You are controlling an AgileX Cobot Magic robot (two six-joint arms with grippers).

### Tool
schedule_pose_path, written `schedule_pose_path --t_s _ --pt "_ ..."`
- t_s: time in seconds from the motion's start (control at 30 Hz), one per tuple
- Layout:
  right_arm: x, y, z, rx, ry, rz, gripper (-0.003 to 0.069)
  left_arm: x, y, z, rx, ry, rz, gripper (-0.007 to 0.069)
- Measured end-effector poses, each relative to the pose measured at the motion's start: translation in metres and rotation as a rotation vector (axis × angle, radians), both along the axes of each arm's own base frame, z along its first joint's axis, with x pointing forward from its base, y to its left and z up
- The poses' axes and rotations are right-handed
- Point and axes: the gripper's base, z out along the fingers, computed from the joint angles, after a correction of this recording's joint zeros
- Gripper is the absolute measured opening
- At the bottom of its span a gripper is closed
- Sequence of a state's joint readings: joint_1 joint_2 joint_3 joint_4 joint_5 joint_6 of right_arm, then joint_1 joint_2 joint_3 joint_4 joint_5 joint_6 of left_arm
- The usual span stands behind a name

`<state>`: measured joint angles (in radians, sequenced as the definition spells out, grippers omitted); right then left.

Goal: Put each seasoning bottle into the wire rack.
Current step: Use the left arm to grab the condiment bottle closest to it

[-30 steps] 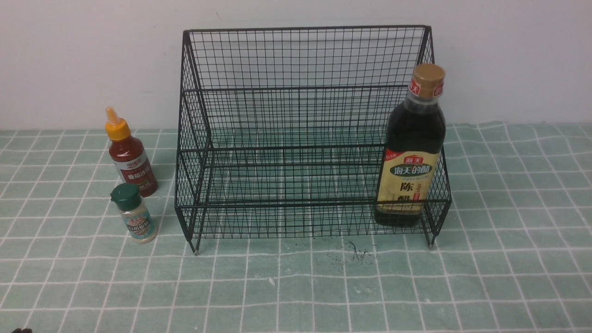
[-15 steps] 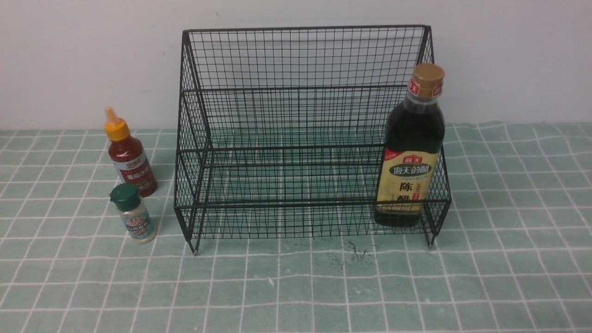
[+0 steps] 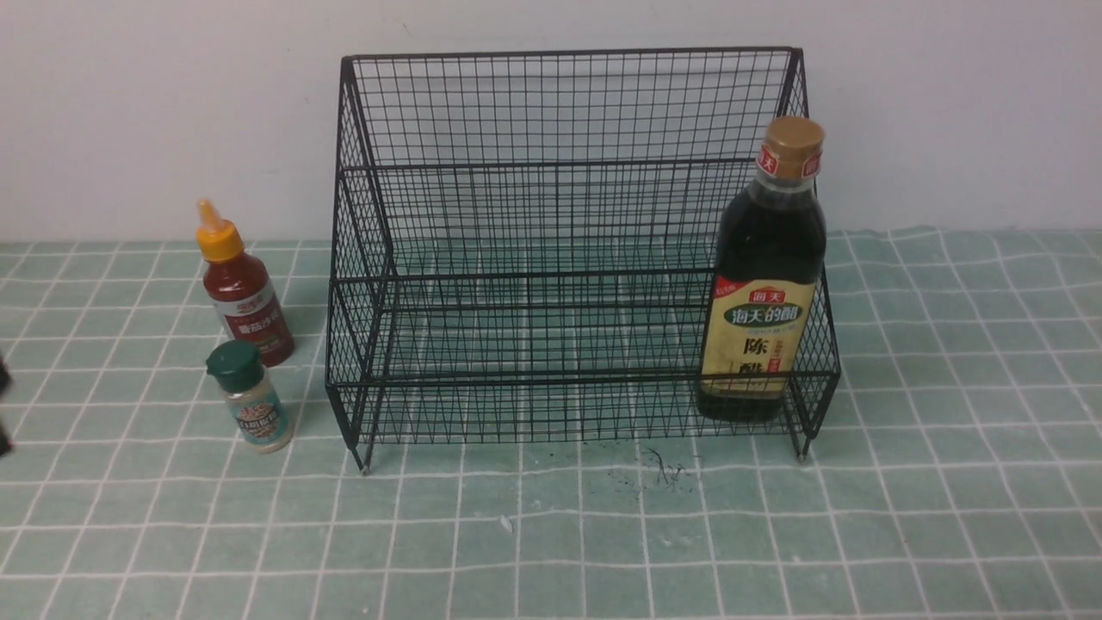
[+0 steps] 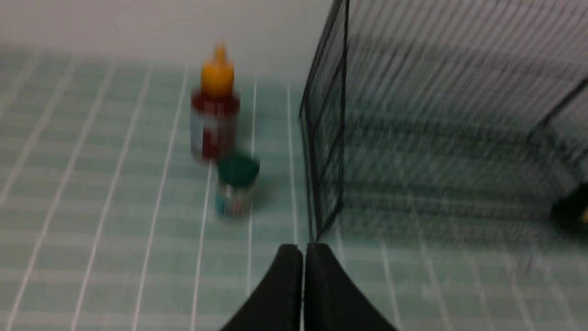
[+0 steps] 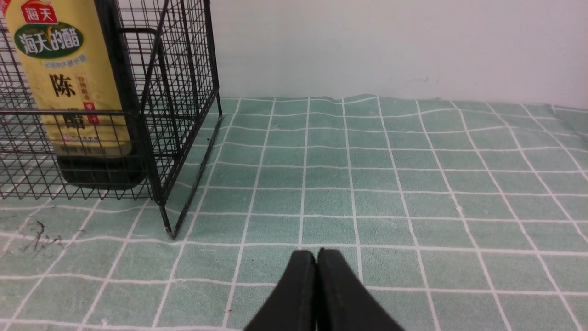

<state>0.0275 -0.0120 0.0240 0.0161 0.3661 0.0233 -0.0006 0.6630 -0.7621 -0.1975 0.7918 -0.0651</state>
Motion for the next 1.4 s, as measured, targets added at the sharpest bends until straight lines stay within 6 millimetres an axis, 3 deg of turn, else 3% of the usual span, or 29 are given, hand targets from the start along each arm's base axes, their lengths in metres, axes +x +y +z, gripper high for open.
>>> schedule_pose_path --t_s 0.07,0.17,0.2,0.27,0.33,0.37,0.47,0.6,0.67,0.83,1.0,1.2,1.3,1.33,1.37,1.4 --pt "0.0 0.0 0.0 0.0 0.0 0.0 -0.0013 0.021 0.0 -0.005 0.032 0.176 -0.033 -0.0006" --pt "0.0 0.0 0.0 0.0 0.0 0.0 -0.0013 0.07 0.0 -0.02 0.069 0.396 -0.064 -0.0006" --pt "0.0 0.0 0.0 0.0 0.0 0.0 -0.0013 0.072 0.0 -0.02 0.07 0.403 -0.064 -0.0006" --pt "0.0 0.0 0.0 0.0 0.0 0.0 -0.0013 0.103 0.002 -0.026 0.088 0.462 -0.066 -0.0006" --pt "0.0 0.0 0.0 0.0 0.0 0.0 -0.0013 0.115 0.003 -0.028 0.098 0.483 -0.066 -0.0006" --pt "0.0 0.0 0.0 0.0 0.0 0.0 -0.0013 0.13 0.004 -0.031 0.112 0.503 -0.066 -0.0006" --pt "0.0 0.0 0.0 0.0 0.0 0.0 -0.0013 0.15 0.005 -0.036 0.135 0.527 -0.079 -0.0003" --pt "0.0 0.0 0.0 0.0 0.0 0.0 -0.0013 0.179 0.005 -0.049 0.166 0.555 -0.104 0.0059" --pt "0.0 0.0 0.0 0.0 0.0 0.0 -0.0013 0.197 0.005 -0.061 0.171 0.561 -0.121 0.0172" --pt "0.0 0.0 0.0 0.0 0.0 0.0 -0.0013 0.219 0.005 -0.081 0.183 0.519 -0.125 0.0426" --pt "0.0 0.0 0.0 0.0 0.0 0.0 -0.0013 0.235 0.006 -0.101 0.185 0.506 -0.116 0.0561" --pt "0.0 0.0 0.0 0.0 0.0 0.0 -0.0013 0.247 0.006 -0.132 0.18 0.565 -0.119 0.0563" --pt "0.0 0.0 0.0 0.0 0.0 0.0 -0.0013 0.249 0.005 -0.145 0.174 0.606 -0.123 0.0445" --pt "0.0 0.0 0.0 0.0 0.0 0.0 -0.0013 0.249 0.005 -0.145 0.175 0.607 -0.124 0.0445" --pt "0.0 0.0 0.0 0.0 0.0 0.0 -0.0013 0.249 0.005 -0.146 0.174 0.619 -0.126 0.0344" --pt "0.0 0.0 0.0 0.0 0.0 0.0 -0.0013 0.248 0.005 -0.146 0.177 0.625 -0.129 0.0325"
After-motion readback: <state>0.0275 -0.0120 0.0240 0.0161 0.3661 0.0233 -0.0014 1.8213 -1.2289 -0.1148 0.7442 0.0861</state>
